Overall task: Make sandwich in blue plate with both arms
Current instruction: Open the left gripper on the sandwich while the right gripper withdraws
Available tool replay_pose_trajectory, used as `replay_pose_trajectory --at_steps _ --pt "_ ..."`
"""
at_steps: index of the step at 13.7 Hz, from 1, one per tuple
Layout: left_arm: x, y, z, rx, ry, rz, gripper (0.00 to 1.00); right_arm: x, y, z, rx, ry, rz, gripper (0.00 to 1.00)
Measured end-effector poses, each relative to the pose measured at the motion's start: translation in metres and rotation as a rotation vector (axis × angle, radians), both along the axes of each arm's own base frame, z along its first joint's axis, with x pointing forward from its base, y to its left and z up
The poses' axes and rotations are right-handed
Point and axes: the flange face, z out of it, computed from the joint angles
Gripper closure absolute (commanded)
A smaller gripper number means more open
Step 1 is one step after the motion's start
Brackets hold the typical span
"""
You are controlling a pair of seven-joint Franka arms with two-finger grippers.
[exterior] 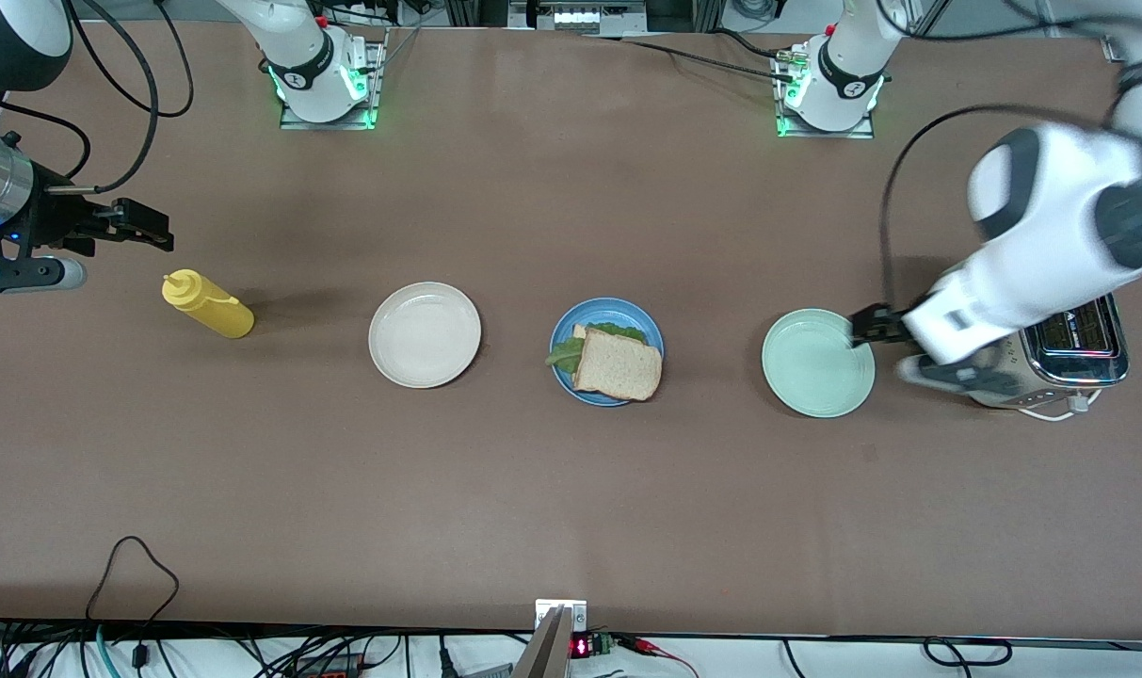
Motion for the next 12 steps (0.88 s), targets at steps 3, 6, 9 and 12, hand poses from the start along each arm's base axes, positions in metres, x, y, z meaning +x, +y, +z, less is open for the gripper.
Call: replay_pose_trajectory --at_steps 3,6,9,12 --pt "0.0 0.05 0.075 0.025 -0.024 0.081 0.0 -0.002 -0.001 0.001 -0.001 0.0 -0.001 0.0" --pt "-0.02 0.055 0.117 0.03 0.019 0.106 0.0 -0.002 -0.005 0.001 -0.002 -0.001 -0.01 0.0" --pt "-0.045 0.054 0.127 0.033 0.032 0.123 0.0 -0.002 -0.014 0.0 -0.002 0.001 -0.024 0.0" --pt "-0.077 0.052 0.12 0.037 0.055 0.135 0.0 -0.002 -0.015 -0.001 -0.002 0.002 -0.025 0.0"
